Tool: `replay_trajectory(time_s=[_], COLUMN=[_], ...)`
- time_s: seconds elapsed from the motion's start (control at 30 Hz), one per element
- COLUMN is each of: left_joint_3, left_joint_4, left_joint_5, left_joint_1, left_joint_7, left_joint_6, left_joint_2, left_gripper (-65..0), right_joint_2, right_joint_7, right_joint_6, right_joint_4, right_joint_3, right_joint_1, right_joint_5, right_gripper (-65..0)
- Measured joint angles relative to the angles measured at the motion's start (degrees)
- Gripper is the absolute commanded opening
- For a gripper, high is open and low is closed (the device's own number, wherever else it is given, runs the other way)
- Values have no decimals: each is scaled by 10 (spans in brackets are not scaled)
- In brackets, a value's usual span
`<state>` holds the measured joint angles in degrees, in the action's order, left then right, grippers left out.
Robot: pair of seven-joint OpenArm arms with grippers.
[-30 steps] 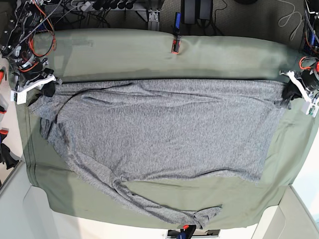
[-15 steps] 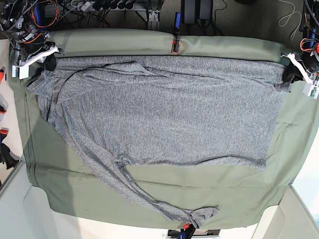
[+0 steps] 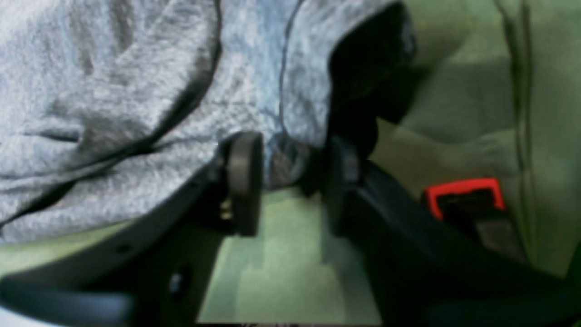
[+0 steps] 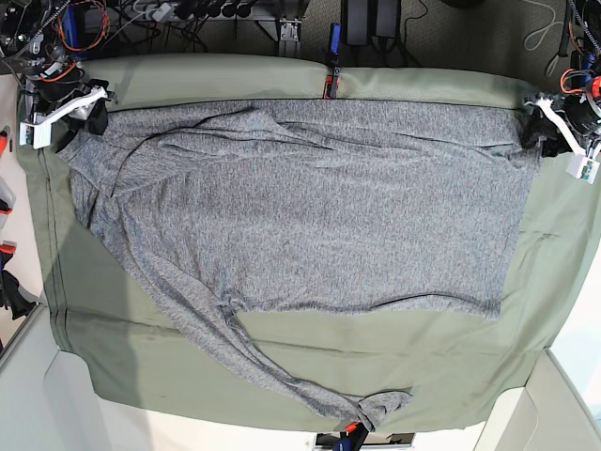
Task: Fold the T-shirt properly
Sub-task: 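Pull the shirt back toward the robot with both grippers and release, then move both grippers to the shirt's side edges midway and grasp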
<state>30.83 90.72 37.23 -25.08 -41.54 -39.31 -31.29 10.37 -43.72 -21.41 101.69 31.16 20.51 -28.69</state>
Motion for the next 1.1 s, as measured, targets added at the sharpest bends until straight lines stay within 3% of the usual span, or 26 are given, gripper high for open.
replay_trajectory(time_s=[0.1,0.3,0.53,0.7,0.9,1.1], left_joint_3=[0,12,57,58,57,-3], left_joint_4=[0,0,0,0,0,0], left_joint_5=[0,-1,38,58,64,55], left_joint_1=[0,0,0,0,19,48], left_joint_7=[0,-7,-9,-9,8,15], left_joint_6=[1,23,24,24,24,24], left_joint_2=[0,-1,-9,-24,-30,-49], left_gripper=[-306,-306,-307,-307,-307,-306], right_joint_2=[6,26,52,58,59,58], right_joint_7=[4,8,9,8,22,44], right_joint_6=[0,0,1,7,8,10], right_joint_4=[0,0,4,4,-12,-133], right_joint_3=[3,38,83,101,79,-20], right_joint_1=[0,0,-5,-61,-149,-268], right_joint_5=[5,4,-16,-16,18,79], right_gripper=[-328,-328,-329,-329,-329,-329])
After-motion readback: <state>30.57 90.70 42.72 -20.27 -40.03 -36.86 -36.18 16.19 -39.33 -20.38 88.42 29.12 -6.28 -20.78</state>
